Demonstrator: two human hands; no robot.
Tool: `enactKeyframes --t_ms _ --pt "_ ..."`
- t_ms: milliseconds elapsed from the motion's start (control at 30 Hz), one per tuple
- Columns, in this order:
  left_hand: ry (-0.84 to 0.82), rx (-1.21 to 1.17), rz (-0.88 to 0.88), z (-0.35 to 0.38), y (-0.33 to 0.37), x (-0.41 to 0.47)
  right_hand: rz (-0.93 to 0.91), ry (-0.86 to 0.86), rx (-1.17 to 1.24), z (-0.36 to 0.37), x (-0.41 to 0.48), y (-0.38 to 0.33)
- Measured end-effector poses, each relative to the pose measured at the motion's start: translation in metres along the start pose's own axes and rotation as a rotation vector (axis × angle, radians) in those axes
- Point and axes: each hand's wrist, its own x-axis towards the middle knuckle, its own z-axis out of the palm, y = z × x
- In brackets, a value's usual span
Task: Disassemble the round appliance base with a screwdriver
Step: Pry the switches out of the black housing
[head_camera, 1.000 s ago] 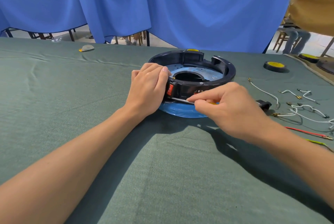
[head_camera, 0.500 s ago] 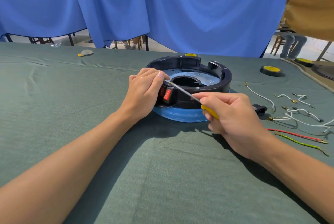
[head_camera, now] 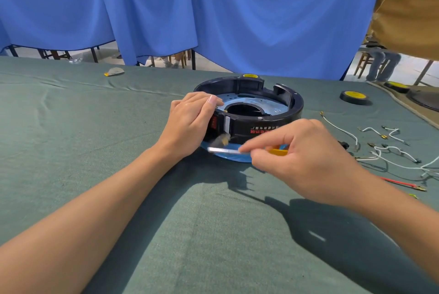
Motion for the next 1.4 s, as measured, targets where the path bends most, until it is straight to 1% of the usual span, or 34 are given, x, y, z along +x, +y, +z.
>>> enactKeyframes --t_ms 100,200,267,333,400,500,600,667,733,800,900,967,1033,1167,1267,1333,1400 --pt "0.001 0.021 0.039 0.000 -0.002 0.000 0.001 -0.087 -0.112 -0.004 -0.008 0.003" --pt "0.007 0.084 0.045 0.002 -0.002 -0.001 0.088 -0.151 -0.096 -0.011 -0.012 0.010" --pt "0.029 0.140 0.064 0.003 -0.001 -0.003 0.109 -0.150 -0.081 -0.015 -0.015 0.019" --pt "0.093 0.229 0.126 0.003 0.002 -0.005 0.111 -0.061 -0.023 -0.018 -0.018 0.029" --pt "0.194 0.321 0.231 0.003 0.007 -0.007 0.097 0.067 0.029 -0.017 -0.024 0.039" --pt "0.321 0.384 0.414 0.004 0.019 -0.009 0.100 0.237 0.010 -0.009 -0.032 0.048" --pt "0.303 0.426 0.658 0.004 0.032 -0.015 0.024 0.350 -0.094 0.000 -0.036 0.048" --pt "0.245 0.491 0.751 0.002 0.041 -0.022 -0.015 0.394 -0.101 0.000 -0.038 0.047" --pt "0.141 0.592 0.738 0.002 0.048 -0.034 -0.042 0.424 -0.111 -0.002 -0.040 0.046" --pt "0.033 0.741 0.669 0.002 0.049 -0.047 -0.049 0.452 -0.100 -0.003 -0.042 0.047" --pt "-0.067 0.997 0.449 -0.002 0.054 -0.059 -0.045 0.482 -0.084 -0.002 -0.041 0.049" --pt "-0.105 1.040 0.341 -0.004 0.059 -0.061 -0.053 0.496 -0.081 -0.001 -0.042 0.049" --pt "-0.148 1.021 0.284 -0.002 0.062 -0.063 -0.054 0.512 -0.072 0.000 -0.043 0.049" --pt "-0.206 0.942 0.252 0.001 0.068 -0.064 -0.036 0.555 -0.034 -0.001 -0.043 0.049" --pt "-0.220 0.795 0.195 0.005 0.079 -0.063 0.002 0.617 0.011 -0.009 -0.042 0.049" --pt "-0.245 0.651 0.210 0.010 0.092 -0.063 0.046 0.665 0.036 -0.016 -0.040 0.052" --pt "-0.250 0.551 0.291 0.022 0.109 -0.061 0.099 0.709 0.046 -0.022 -0.038 0.057"
